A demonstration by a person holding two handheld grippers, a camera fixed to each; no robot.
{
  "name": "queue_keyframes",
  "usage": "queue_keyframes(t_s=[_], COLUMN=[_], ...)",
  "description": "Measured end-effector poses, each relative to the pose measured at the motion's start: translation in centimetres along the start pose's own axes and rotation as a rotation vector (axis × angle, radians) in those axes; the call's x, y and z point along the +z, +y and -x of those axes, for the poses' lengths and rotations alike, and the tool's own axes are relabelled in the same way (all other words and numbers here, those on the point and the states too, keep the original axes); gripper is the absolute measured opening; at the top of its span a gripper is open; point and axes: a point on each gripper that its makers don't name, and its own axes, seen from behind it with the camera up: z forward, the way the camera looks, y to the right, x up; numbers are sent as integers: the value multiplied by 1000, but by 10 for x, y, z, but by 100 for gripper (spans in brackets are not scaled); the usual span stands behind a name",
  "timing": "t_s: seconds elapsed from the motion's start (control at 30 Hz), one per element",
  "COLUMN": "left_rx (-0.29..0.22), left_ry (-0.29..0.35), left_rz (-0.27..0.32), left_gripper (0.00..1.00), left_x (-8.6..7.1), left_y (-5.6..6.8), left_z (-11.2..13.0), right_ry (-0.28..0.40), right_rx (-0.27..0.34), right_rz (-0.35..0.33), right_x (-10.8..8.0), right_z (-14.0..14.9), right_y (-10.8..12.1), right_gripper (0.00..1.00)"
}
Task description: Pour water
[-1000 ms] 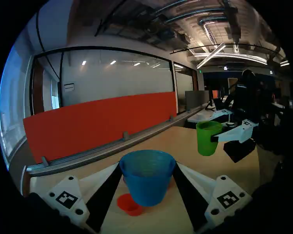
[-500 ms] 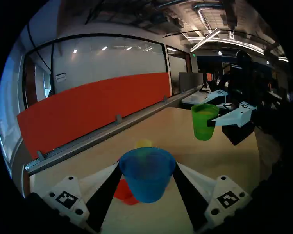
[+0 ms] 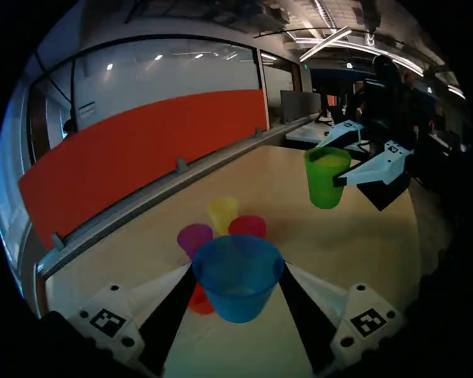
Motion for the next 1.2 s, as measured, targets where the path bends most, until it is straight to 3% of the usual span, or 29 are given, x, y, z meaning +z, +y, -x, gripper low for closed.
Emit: queue_keyframes(t_s=[0.63, 1.2], left_rx=[61, 63], left_ry=[-171, -239], left_rz=[75, 139], left_gripper=[88, 88], left_x=[19, 42], left_y=[22, 43], left_z=[48, 75], right_ry=[-137, -222], right_rx=[-1, -16], right_rz=[-50, -69], right_x=[11, 17], right_z=[40, 70], right_y=[-3, -5], right_gripper=[92, 92])
